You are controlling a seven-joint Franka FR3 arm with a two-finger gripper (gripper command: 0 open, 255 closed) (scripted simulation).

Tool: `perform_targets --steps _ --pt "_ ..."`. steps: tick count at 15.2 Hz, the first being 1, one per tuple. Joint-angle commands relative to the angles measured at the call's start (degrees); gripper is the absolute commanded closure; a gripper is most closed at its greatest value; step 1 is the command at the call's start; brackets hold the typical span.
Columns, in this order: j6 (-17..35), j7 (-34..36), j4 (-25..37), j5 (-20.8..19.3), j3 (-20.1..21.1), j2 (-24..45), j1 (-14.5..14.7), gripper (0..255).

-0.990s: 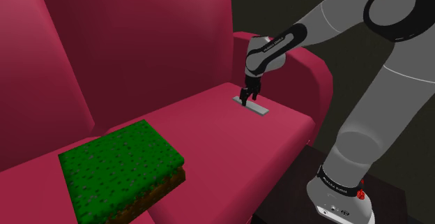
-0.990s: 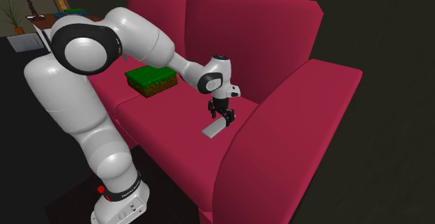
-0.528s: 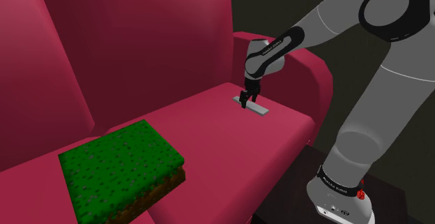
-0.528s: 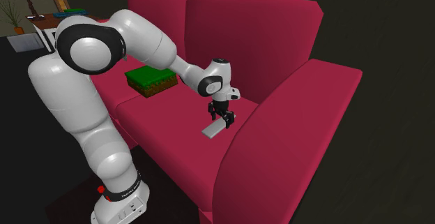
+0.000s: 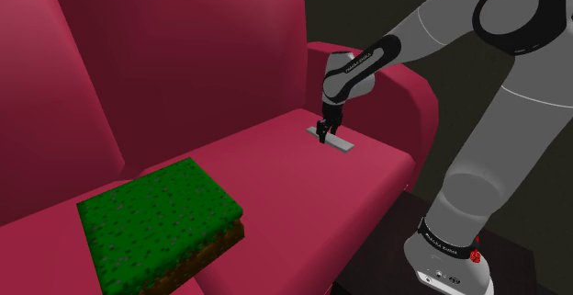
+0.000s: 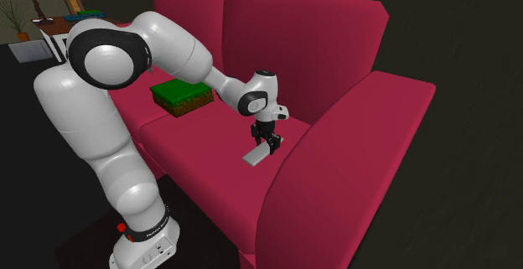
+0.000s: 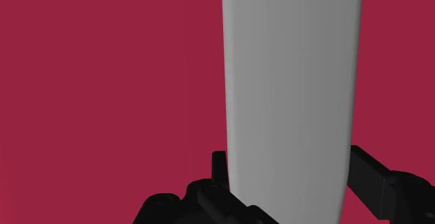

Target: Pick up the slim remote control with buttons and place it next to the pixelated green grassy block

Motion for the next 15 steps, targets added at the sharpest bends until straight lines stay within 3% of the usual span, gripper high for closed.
perform_targets --steps 1,5,15 --pt "0.01 0.0 0.0 0.0 0.0 0.01 0.0 255" --pt "0.02 -0.01 -0.01 0.0 0.0 0.0 0.0 255" --pt "-8.11 0.43 3.2 -0.62 0.15 -4.94 -0.03 255"
